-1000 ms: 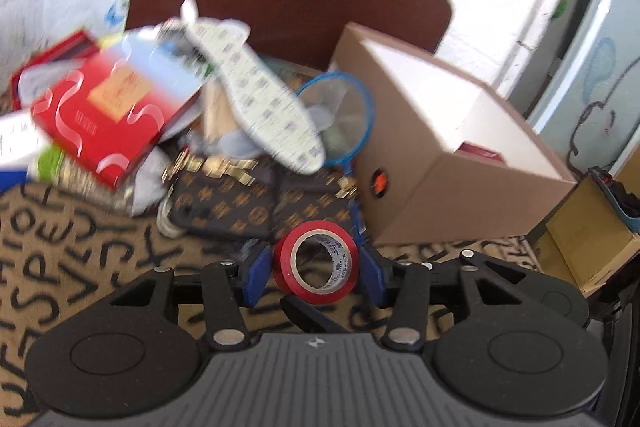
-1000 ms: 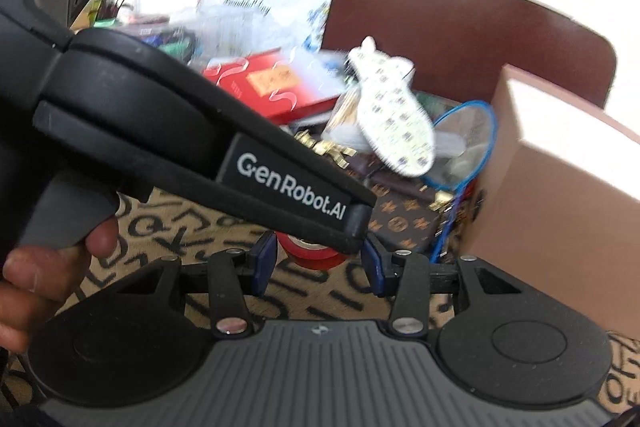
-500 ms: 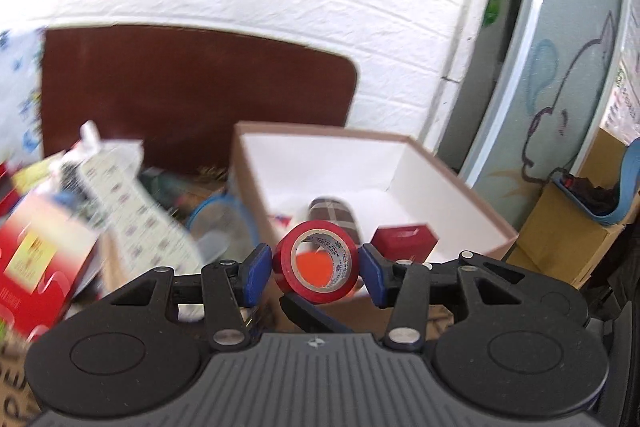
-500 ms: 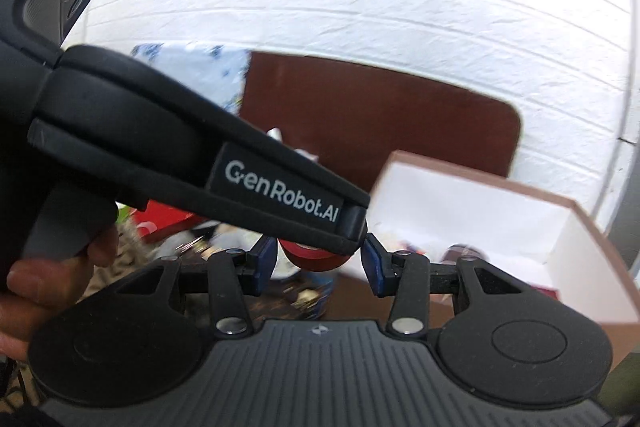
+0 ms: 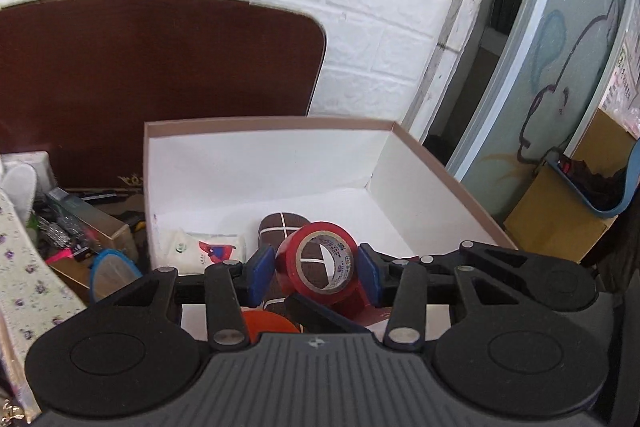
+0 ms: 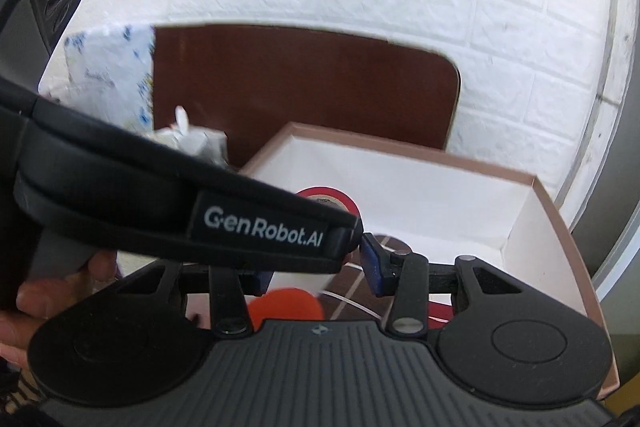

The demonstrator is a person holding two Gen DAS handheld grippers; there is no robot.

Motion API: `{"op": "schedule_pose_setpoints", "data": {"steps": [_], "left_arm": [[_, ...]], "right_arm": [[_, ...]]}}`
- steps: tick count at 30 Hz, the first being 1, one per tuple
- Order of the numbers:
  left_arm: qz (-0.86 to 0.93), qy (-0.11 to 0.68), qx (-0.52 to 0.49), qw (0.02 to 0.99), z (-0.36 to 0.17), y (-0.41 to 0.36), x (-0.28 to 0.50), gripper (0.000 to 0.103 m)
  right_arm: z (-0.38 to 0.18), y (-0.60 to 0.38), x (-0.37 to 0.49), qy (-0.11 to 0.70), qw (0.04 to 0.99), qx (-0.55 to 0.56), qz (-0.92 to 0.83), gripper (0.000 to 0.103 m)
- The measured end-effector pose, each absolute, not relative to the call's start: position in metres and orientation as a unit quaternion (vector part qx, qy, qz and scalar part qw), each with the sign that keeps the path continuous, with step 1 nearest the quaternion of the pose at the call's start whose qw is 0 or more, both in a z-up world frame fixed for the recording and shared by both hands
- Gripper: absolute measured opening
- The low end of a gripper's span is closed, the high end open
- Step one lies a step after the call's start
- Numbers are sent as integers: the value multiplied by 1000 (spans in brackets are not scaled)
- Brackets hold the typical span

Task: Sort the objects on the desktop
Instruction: 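Lower the tape roll into the box and open the left tool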

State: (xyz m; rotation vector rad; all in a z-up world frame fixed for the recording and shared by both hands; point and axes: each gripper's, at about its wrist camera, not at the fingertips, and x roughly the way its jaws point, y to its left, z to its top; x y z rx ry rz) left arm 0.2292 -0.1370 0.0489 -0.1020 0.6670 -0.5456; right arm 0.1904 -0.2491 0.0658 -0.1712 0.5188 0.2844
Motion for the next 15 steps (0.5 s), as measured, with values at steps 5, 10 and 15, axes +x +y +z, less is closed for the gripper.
{"op": "schedule_pose_setpoints", "data": {"steps": [5,10,15], "left_arm": [[-263,349,-44,899,34,-145,249,47],[-258,360,-40,896,28,-145,262,47],[-266,362,-43,892,29,-145,268,55]], "right_arm": [[52,-249,208,288,941,-105,142,44],[44,-248,222,309,933,-110,150,44],[45,-249,231,331,926,-96,152,44]]}}
